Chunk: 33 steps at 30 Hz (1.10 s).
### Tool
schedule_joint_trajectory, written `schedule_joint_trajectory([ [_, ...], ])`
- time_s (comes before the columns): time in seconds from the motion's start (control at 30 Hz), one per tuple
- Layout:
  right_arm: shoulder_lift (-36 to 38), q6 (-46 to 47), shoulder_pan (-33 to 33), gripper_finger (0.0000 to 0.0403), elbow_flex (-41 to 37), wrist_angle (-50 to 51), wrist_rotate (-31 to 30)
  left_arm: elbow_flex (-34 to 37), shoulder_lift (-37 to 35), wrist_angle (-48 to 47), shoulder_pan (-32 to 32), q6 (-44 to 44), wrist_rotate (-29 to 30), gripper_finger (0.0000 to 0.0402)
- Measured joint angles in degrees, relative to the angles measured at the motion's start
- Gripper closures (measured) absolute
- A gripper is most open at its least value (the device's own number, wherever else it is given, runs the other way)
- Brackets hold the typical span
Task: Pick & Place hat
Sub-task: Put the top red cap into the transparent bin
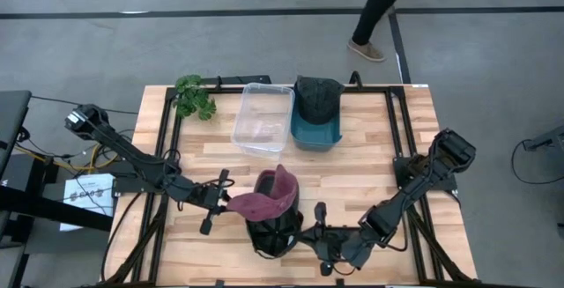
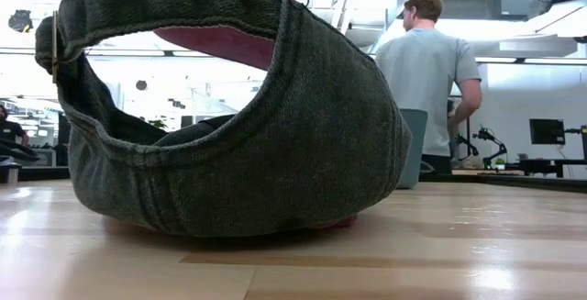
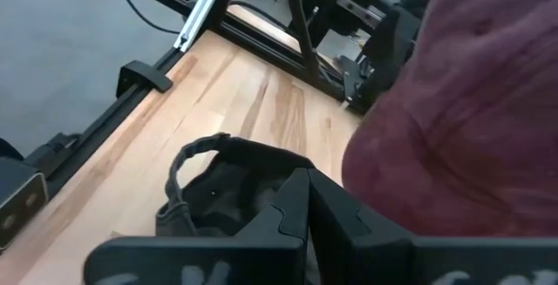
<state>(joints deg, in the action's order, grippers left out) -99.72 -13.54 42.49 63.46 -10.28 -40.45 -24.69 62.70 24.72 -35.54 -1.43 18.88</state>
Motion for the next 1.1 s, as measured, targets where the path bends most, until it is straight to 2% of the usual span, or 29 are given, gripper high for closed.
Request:
schedule_joint_trajectory([
  [0.57, 0.0, -0.3, -3.0, 0.0403, 0.0, 1.3, 0.2, 0.0, 0.0, -6.2, -0.2, 0.5, 0.0, 0.0386],
  [0.9, 0.0, -7.3, -1.7, 0.0403, 2.3, 0.8, -0.2, 0.0, 0.0, -8.4, -0.2, 1.9, 0.0, 0.0386],
  [1.0, 0.0, -10.8, -1.1, 0.0393, 4.1, 0.8, -0.2, 0.0, 0.0, -9.4, -0.2, 2.5, 0.0, 0.0386],
  [1.1, 0.0, -13.7, -0.8, 0.0365, 6.0, 1.1, -1.1, 0.0, 0.0, -9.3, -0.1, 3.1, 0.0, 0.0386],
])
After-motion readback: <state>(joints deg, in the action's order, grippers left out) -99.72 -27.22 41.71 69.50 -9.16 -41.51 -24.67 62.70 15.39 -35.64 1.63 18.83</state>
